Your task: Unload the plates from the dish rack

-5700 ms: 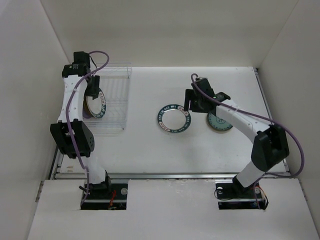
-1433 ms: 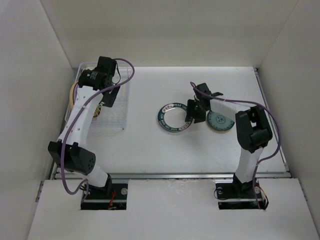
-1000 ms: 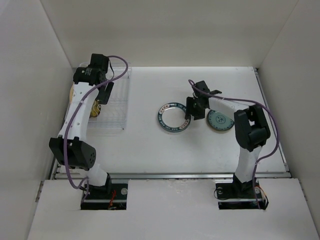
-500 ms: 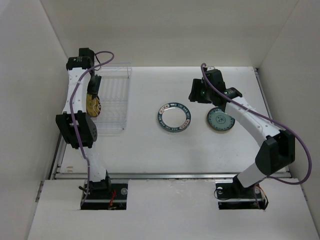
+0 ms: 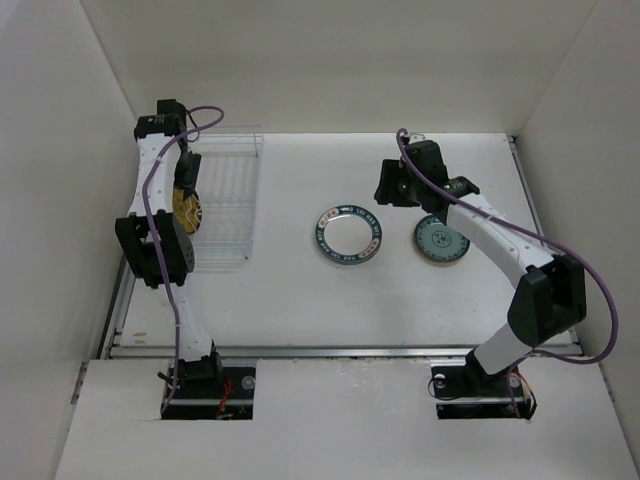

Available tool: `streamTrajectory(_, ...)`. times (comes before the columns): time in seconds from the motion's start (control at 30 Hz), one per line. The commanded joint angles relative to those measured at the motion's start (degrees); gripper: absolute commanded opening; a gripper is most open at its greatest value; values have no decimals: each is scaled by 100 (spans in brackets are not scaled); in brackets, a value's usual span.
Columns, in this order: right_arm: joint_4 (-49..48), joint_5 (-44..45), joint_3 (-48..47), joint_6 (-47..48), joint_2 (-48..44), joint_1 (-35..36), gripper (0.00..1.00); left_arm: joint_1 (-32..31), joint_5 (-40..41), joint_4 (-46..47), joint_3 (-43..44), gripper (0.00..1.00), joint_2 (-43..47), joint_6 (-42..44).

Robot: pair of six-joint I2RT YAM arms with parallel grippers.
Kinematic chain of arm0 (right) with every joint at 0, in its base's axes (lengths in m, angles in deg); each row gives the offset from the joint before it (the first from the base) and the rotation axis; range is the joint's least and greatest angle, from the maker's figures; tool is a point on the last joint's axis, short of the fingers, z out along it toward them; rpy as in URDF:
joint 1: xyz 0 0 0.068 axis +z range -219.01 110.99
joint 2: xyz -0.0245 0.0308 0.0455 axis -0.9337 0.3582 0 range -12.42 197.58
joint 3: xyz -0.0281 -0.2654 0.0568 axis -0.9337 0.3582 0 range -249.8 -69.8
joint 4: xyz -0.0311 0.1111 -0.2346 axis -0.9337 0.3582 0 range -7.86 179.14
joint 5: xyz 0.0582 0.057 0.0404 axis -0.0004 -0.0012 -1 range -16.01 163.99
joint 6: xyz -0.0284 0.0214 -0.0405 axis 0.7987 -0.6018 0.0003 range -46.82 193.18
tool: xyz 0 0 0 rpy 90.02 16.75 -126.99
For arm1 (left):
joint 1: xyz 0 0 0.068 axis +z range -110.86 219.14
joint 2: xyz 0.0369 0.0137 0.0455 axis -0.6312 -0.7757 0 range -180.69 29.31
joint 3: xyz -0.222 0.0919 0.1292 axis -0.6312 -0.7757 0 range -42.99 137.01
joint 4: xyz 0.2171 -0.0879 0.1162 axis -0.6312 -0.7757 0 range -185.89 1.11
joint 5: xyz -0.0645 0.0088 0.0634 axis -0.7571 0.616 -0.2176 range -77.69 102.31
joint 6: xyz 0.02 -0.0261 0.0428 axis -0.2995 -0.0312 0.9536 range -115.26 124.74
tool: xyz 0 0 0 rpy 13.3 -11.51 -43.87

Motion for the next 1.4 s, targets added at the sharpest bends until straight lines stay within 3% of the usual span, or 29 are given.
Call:
streamTrajectory(0.0, -346, -72, -5, 111, -193, 40, 59, 28, 216, 214, 27, 48, -128, -84)
streamTrajectory(0.17, -399, -133, -5, 111, -253, 40, 59, 90, 348, 320, -25, 44, -374, -84)
streamTrajectory(0.23, -399, -134, -5, 111, -254, 40, 59, 230, 348, 390, -165, 34, -375, -84)
streamTrajectory(0.27, -399, -134, -5, 111, -306, 40, 59, 230, 348, 390, -166, 21, -375, -137)
streamTrajectory(0.37, -399, -186, 48, 111, -359, 40, 59, 283, 287, 460, -166, 0, -313, -137)
streamTrajectory(0.7, -293, -186, 110, 111, -773, 93, 61, 336, -56, 390, 132, 0, 397, -243)
streamTrajectory(0.73, -215, -247, 110, 111, -825, 93, 65, 336, -56, 390, 185, 0, 486, -243)
streamTrajectory(0.97, -21, -1398, 57, 242, -764, 93, 66, 274, -373, 284, 423, 0, 1119, -418)
streamTrajectory(1.03, 50, -1741, 4, 242, -764, 93, 73, 213, -425, 232, 361, 0, 1198, -471)
streamTrajectory(1.07, 50, -1855, 4, 242, -764, 93, 87, 213, -530, 232, 361, 0, 1294, -471)
streamTrajectory(1.17, 111, -2268, -118, 242, -764, 93, 100, 90, -671, 301, 300, 0, 1575, -524)
streamTrajectory(1.37, -398, -3209, -119, 58, -711, 146, 100, -138, -2101, 241, 300, 0, 2068, -708)
